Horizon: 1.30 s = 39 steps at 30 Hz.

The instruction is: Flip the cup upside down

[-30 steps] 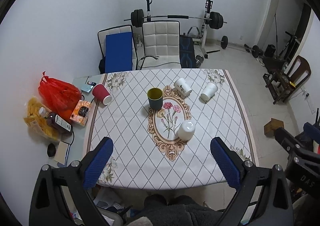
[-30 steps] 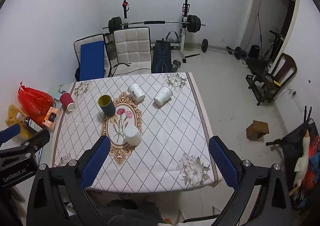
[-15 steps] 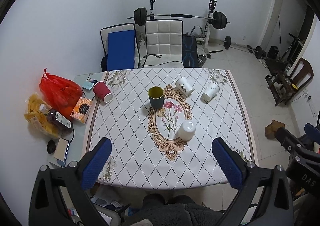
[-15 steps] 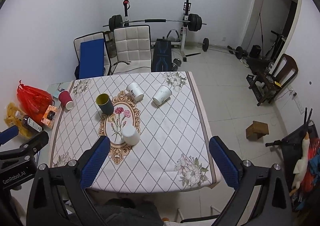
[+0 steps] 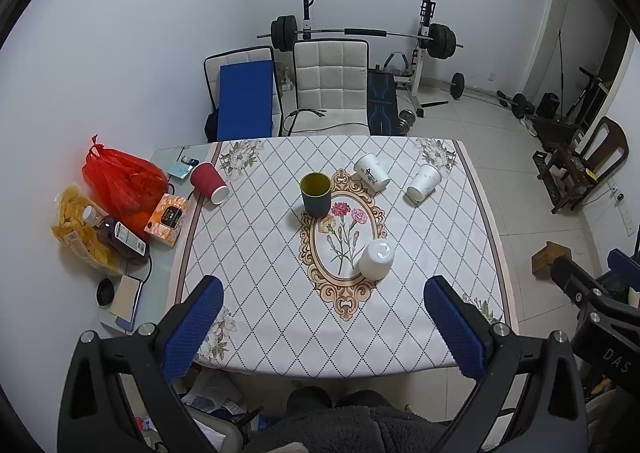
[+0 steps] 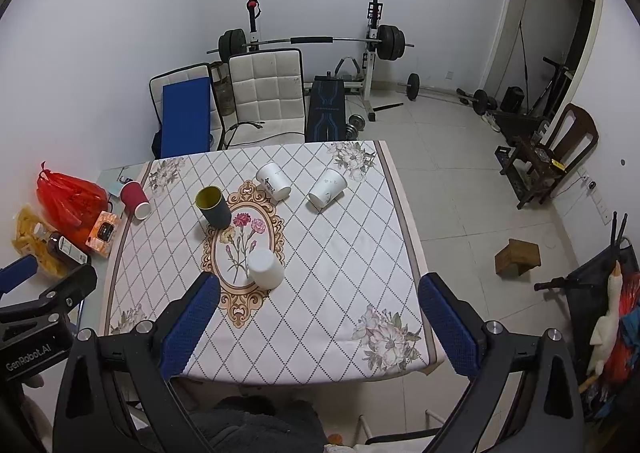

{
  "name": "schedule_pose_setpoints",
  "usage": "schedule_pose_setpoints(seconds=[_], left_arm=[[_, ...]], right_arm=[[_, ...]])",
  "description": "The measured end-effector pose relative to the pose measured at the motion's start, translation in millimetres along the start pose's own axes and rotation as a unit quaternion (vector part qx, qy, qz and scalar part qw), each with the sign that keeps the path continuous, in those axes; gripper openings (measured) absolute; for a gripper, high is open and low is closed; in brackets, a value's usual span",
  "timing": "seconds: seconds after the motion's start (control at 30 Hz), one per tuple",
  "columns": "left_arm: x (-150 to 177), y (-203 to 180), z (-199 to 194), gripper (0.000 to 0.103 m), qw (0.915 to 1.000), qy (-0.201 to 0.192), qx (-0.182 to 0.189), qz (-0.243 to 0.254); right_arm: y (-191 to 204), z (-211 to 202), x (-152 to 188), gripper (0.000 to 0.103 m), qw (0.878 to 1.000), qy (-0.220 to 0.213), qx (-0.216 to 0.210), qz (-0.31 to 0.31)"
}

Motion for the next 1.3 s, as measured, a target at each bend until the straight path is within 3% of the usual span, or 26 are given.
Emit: schedule_pose_setpoints(seconds=[1.3], left_arm=[[10.3,11.3,-11.1,0.103,1.0000,-0.003,-0.004,-0.008]], right_arm=[[10.1,-0.7,17.1,0.101,1.000,0.003,-0.009,-0.007]])
Point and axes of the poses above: each gripper's, at about its wrist camera, not at the fingertips, and z roughly the way its jaws point, y to its left, x to its underside, the point moved 9 cm from there along z, roughly the way its jaws point, and after that the axes turned 15 degrees about y, right-handed, at the moved point
